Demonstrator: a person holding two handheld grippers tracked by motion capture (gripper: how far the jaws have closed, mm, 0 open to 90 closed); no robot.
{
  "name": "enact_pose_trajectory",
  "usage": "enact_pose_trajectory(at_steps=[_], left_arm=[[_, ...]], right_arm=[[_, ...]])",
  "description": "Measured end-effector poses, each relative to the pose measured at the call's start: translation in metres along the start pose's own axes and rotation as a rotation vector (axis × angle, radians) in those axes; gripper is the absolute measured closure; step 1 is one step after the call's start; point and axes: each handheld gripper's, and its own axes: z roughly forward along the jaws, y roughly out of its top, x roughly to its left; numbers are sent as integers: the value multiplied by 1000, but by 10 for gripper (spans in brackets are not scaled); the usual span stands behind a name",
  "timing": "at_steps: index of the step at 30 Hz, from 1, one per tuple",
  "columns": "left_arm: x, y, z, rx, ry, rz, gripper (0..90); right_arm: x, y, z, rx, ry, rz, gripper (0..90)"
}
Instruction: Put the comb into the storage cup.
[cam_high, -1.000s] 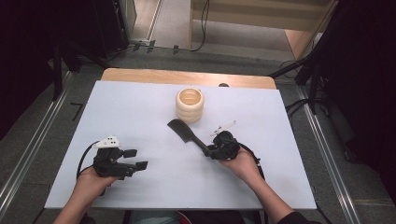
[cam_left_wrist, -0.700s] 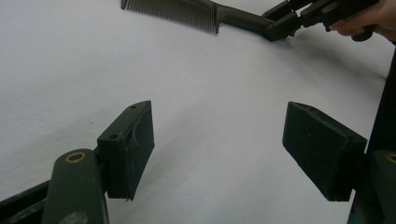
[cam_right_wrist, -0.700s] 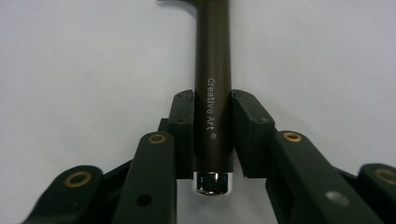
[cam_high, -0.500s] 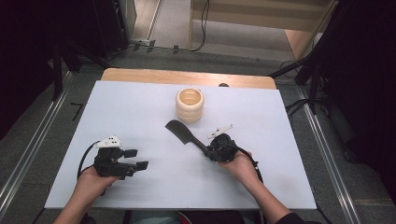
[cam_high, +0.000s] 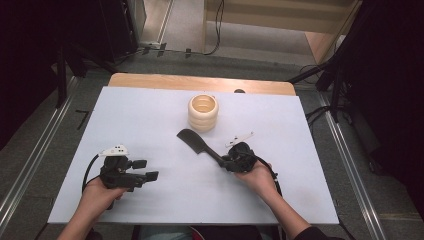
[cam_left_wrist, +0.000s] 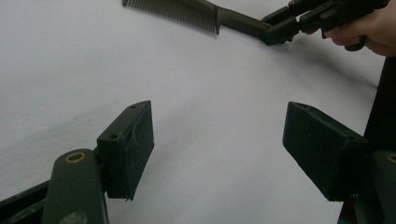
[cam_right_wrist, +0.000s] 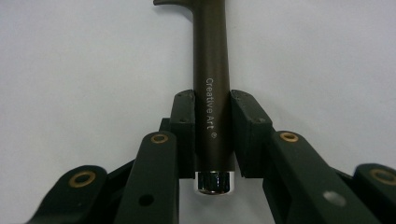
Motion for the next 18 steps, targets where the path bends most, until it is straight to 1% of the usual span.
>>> enact_pose_trajectory(at_steps=[6,9,11,13,15,16,17,18], left_arm=[[1,1,1,-7,-6,-7,256],[3,0,0,-9,-5,-10,256],[4,0,0,-11,-6,-13,256],[5,1,-1,-17,-10,-24,255],[5,2,-1,-22,-13,-24,252],[5,2,0,-30,-12,-23,250],[5,2,0,-32,2,-17,227],[5,3,1,-31,5,-21,227]], right_arm=[[-4,4,-1,10,37,28,704],[-3,6,-3,8,45,24,704],[-3,8,-5,-4,54,20,704],[-1,9,-9,-14,65,29,704],[-1,10,-12,-30,77,42,704],[-2,11,-14,-34,84,44,704],[-2,12,-15,-49,91,47,704],[-1,12,-16,-57,93,45,704]])
